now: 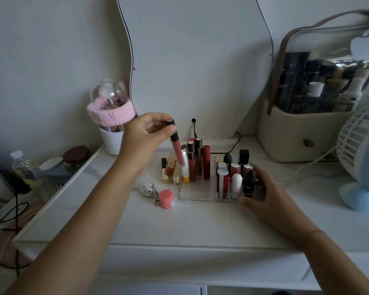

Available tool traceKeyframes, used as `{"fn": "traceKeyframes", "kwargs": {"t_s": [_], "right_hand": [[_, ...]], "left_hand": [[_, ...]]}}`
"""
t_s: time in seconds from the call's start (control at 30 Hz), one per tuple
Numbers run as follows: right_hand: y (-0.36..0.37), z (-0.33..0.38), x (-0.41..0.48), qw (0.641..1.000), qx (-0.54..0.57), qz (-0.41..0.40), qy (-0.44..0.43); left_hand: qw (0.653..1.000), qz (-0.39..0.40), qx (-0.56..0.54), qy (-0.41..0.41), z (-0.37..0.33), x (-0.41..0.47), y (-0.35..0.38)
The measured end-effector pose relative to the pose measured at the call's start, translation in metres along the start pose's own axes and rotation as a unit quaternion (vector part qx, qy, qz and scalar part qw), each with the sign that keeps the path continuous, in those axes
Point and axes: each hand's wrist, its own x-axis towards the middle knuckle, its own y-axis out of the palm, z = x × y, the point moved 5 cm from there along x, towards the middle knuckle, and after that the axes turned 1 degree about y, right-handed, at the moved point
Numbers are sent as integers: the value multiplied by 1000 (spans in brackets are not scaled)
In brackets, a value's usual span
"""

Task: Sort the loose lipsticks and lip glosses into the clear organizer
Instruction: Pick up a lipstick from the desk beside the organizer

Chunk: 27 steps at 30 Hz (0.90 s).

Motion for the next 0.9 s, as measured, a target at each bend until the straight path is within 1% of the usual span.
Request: {"fn": "traceKeyframes", "kwargs": {"t_s": [0.07, 0.2, 0.43, 0.5, 0.6, 0.73, 0.9], "right_hand": [[-1, 1, 0, 999, -30, -25, -27], [-4, 2, -1, 998, -35, -38, -28], [0, 4, -2, 999, -38, -30, -19], [-6, 0, -2, 999, -33, -39, -11], [-4, 0, -2, 999, -36, -32, -8], [-3, 2, -2, 999, -41, -32, -6], [-4, 3, -2, 999, -42, -33, -7]], "left_hand": [[1000, 23, 14, -1, 3, -5, 13], [997, 50, 54, 9, 5, -9, 34], [975, 45, 215, 36, 17, -10, 54], [972, 56, 224, 38, 20, -8, 65], [970, 52, 235, 38, 26, -10, 64], [973, 50, 224, 34, 31, -10, 60], [970, 69, 228, 47, 34, -8, 62]]}}
